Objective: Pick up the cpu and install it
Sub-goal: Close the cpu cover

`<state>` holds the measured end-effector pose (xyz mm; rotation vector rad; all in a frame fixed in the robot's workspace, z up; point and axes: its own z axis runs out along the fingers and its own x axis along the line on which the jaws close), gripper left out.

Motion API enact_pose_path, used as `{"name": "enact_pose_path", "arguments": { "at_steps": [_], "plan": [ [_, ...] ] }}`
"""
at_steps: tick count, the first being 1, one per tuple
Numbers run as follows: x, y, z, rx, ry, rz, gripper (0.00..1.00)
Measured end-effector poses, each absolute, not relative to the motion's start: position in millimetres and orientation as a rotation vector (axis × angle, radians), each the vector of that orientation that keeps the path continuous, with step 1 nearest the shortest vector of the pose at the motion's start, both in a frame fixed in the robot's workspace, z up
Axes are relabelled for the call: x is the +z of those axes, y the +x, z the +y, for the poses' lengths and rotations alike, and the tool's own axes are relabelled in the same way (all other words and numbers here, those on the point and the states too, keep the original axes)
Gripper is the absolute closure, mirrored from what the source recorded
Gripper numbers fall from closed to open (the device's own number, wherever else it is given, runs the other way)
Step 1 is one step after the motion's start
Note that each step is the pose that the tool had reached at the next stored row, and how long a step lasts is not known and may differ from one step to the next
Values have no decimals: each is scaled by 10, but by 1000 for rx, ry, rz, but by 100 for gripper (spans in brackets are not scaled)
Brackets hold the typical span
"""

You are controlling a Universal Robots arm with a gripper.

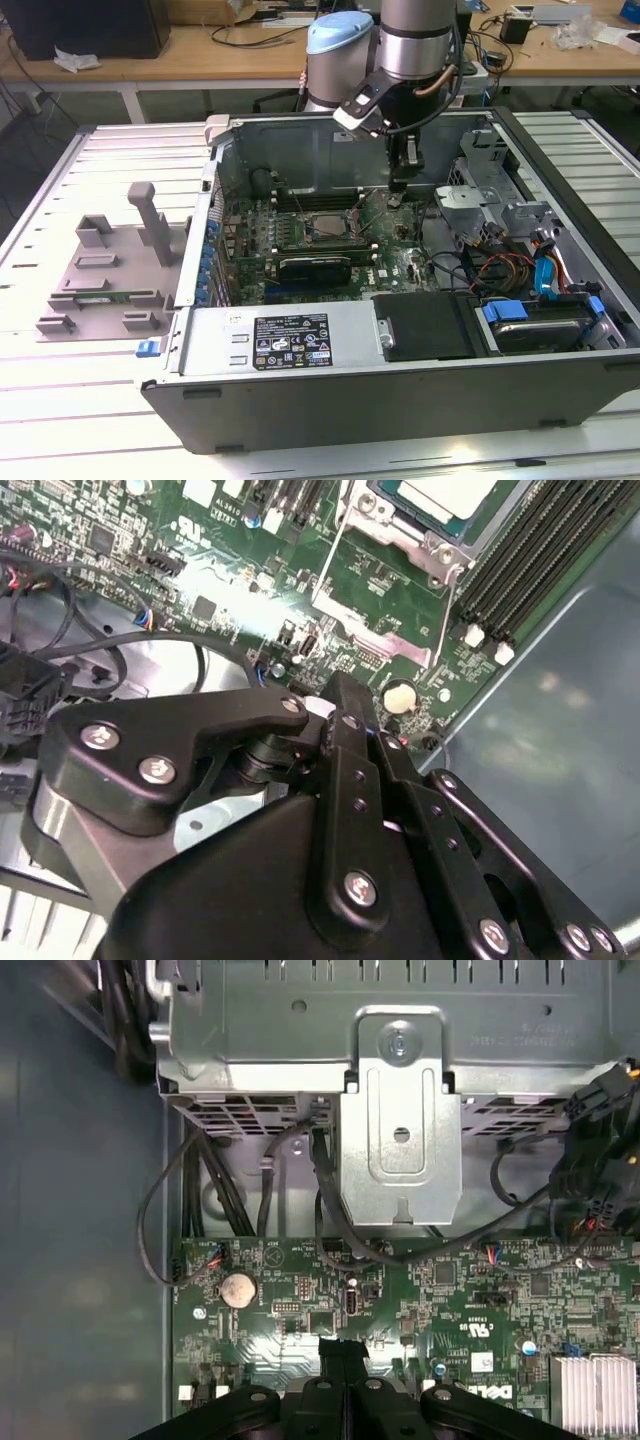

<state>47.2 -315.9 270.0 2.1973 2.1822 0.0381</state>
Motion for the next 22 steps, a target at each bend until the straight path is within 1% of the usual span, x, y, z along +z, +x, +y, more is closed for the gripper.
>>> {"name": "enact_pose_path", "arguments": {
  "at_steps": [12,22],
  "plan": [
    [2554,478,-3159,38,2197,2182,89],
    [2545,439,-3158,41,2198,2184,89]
  ]
}}
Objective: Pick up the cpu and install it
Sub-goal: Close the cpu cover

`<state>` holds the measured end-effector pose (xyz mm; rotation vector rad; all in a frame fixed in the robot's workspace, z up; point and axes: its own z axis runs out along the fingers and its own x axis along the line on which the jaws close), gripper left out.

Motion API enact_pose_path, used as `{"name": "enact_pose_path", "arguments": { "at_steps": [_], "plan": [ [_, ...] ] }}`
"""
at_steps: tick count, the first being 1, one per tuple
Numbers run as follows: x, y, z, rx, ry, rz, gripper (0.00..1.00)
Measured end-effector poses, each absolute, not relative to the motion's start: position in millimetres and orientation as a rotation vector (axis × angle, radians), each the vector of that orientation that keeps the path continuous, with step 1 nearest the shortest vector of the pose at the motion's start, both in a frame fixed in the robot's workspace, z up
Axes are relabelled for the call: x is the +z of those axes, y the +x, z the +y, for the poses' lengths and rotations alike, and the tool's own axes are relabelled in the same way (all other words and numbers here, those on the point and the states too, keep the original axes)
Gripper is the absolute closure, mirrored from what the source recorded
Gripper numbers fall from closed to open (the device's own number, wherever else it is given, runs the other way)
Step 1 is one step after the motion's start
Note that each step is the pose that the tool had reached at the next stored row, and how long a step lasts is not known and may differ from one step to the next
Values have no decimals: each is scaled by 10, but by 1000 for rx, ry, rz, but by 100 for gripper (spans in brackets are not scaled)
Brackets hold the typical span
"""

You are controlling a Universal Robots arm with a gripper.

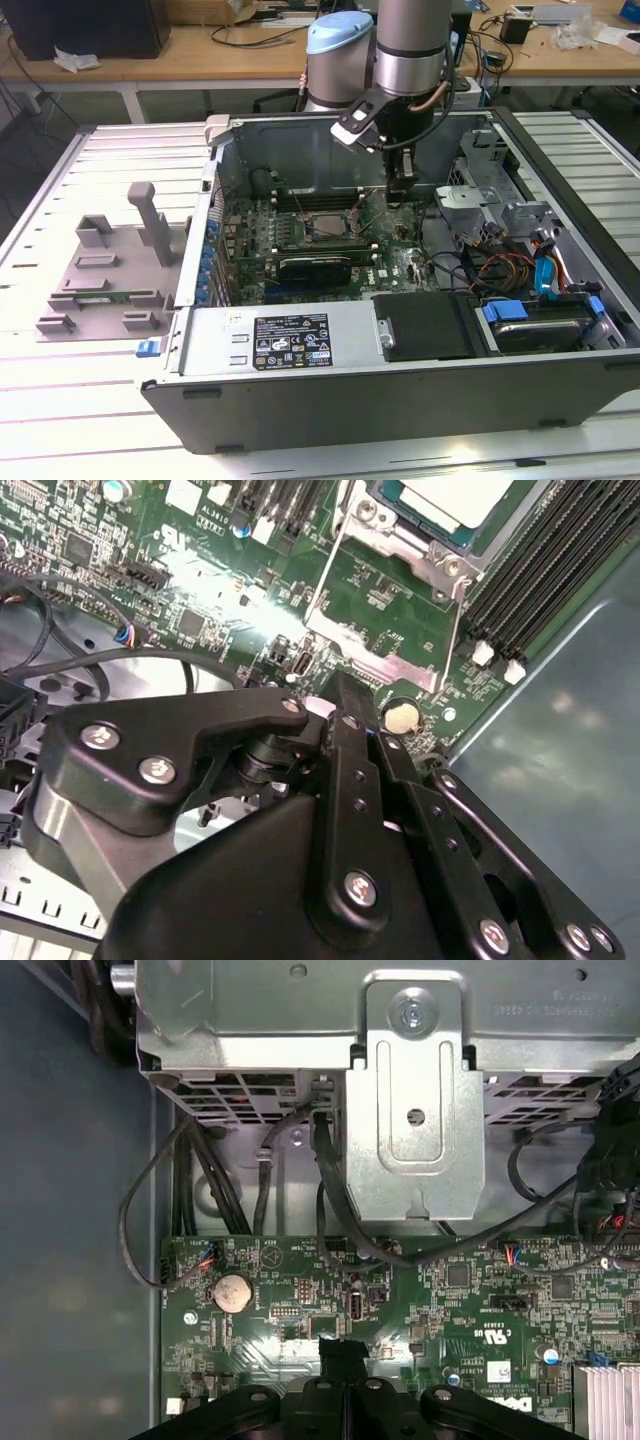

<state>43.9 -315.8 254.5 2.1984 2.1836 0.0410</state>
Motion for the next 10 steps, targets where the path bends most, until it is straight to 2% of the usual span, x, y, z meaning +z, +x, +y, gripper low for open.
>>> {"name": "enact_pose_path", "arguments": {
  "at_steps": [10],
  "plan": [
    [2545,30,-3142,59,2197,2182,89]
  ]
}}
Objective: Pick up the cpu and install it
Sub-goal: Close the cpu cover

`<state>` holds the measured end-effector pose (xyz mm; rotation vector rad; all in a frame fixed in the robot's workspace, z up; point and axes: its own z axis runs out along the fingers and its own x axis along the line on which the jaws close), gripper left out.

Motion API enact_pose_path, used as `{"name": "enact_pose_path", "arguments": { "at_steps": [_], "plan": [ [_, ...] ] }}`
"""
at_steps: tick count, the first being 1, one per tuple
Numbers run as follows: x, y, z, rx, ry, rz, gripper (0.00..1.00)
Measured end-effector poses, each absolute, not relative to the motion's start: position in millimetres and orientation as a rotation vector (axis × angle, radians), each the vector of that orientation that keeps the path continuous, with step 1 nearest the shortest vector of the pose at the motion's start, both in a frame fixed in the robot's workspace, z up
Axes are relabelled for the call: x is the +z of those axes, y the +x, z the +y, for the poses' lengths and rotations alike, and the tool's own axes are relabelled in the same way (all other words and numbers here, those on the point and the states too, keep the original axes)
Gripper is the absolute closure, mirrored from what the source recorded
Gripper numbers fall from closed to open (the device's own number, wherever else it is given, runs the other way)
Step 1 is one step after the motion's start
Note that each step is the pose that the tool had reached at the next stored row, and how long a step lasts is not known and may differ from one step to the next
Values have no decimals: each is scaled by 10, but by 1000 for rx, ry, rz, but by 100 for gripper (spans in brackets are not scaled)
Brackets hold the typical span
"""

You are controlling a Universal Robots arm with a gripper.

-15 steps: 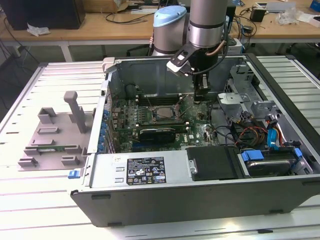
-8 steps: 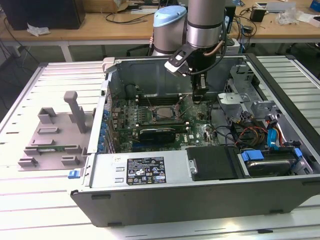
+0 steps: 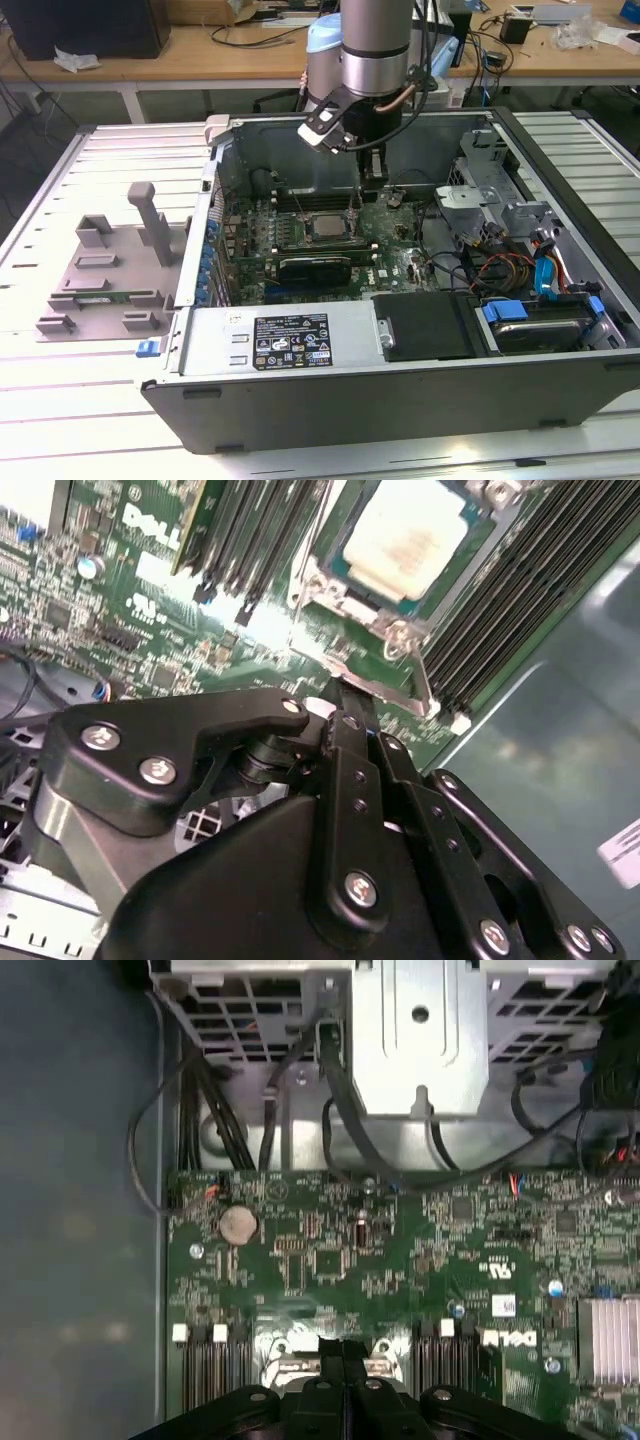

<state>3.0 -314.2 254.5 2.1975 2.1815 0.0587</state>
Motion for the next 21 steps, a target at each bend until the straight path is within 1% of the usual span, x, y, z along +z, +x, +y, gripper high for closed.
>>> {"name": "enact_pose_path", "arguments": {
  "at_steps": [8,9,10,21],
  "plan": [
    [2545,-67,-3136,62,2196,2180,89],
    [2543,-67,-3135,50,2203,2187,89],
    [2540,-65,-3136,19,2219,2202,89],
    [2480,-168,-3142,15,2214,2210,89]
  ]
}}
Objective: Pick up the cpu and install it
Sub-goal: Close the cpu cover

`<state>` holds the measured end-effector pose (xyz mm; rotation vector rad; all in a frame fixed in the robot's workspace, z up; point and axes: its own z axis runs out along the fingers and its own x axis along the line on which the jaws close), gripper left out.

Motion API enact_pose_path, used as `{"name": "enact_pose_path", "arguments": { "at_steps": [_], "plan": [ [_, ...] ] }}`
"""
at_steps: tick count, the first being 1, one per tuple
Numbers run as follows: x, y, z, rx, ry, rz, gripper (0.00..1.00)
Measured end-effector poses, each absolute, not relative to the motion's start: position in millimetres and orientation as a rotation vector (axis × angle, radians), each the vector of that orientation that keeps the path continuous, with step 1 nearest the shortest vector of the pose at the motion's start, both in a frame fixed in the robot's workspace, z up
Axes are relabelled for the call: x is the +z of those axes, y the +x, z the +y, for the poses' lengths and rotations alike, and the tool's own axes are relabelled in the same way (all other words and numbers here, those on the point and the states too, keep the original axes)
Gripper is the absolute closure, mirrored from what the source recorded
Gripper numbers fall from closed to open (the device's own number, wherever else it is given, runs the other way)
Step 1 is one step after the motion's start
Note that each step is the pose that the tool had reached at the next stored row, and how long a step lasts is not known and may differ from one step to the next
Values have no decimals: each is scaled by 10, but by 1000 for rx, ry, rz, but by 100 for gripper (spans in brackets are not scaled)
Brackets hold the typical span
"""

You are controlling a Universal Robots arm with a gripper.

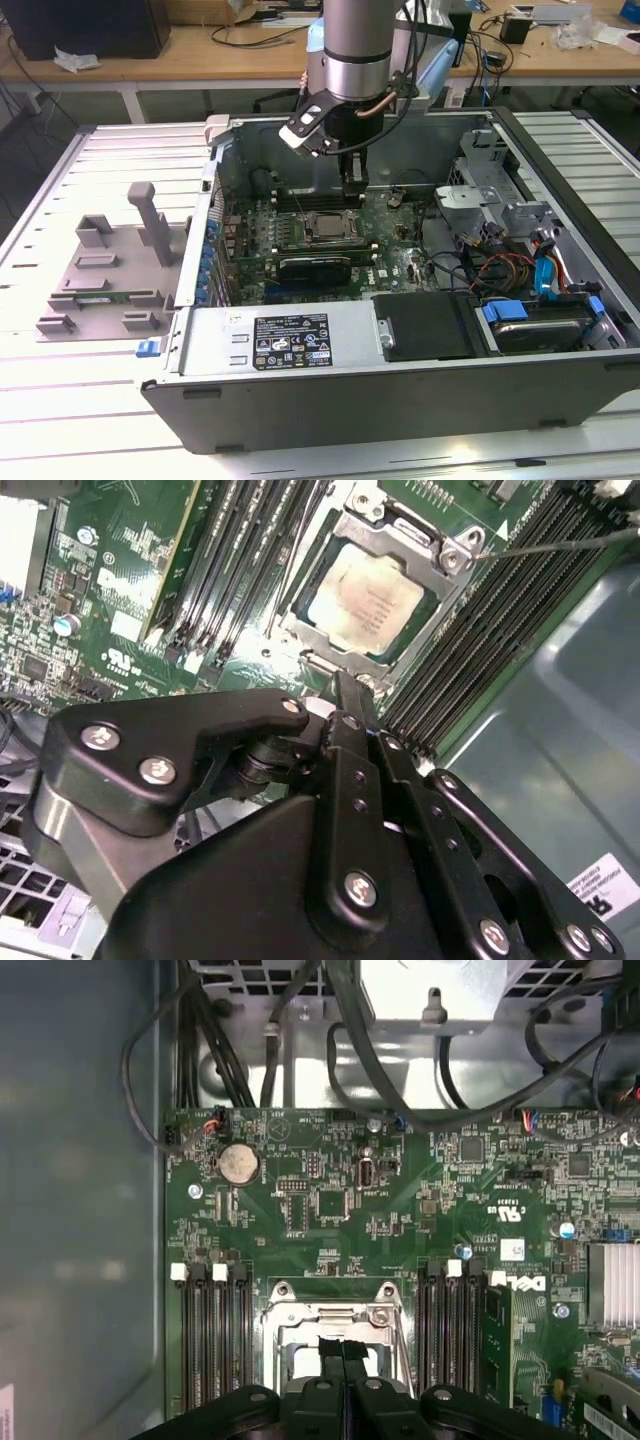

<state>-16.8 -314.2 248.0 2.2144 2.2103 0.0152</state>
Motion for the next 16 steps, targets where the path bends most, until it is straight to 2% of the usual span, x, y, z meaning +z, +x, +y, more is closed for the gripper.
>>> {"name": "enact_pose_path", "arguments": {
  "at_steps": [16],
  "plan": [
    [2436,-385,-3143,15,2160,2263,89]
  ]
}}
